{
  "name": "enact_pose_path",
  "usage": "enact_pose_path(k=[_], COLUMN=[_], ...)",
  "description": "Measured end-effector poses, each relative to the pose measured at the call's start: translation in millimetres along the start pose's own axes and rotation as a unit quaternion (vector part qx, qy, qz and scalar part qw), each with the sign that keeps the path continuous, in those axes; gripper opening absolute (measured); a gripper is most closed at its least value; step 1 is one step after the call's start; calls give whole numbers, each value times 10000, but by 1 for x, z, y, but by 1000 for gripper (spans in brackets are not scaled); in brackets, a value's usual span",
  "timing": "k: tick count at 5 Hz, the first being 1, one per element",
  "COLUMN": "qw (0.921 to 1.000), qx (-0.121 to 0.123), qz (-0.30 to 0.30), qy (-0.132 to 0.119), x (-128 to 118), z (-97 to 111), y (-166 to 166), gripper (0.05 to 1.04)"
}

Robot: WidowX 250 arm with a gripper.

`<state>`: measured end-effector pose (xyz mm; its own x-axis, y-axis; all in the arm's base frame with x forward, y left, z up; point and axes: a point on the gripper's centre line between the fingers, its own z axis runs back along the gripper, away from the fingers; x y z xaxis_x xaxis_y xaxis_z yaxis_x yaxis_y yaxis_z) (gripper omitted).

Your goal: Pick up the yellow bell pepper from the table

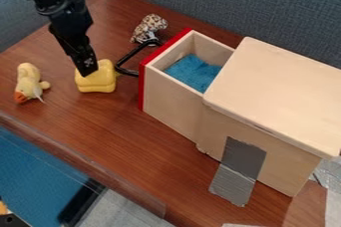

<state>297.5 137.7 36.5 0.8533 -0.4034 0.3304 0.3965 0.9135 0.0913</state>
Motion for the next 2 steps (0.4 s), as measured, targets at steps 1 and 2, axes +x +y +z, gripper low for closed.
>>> enact_pose_path(k=[1, 2], qw=[9998, 9983], qx=[-7, -29], qz=[-171, -399], qy=[133, 426], x=[1, -7], z=[-3, -15], y=[-5, -14], gripper=[1000, 1000])
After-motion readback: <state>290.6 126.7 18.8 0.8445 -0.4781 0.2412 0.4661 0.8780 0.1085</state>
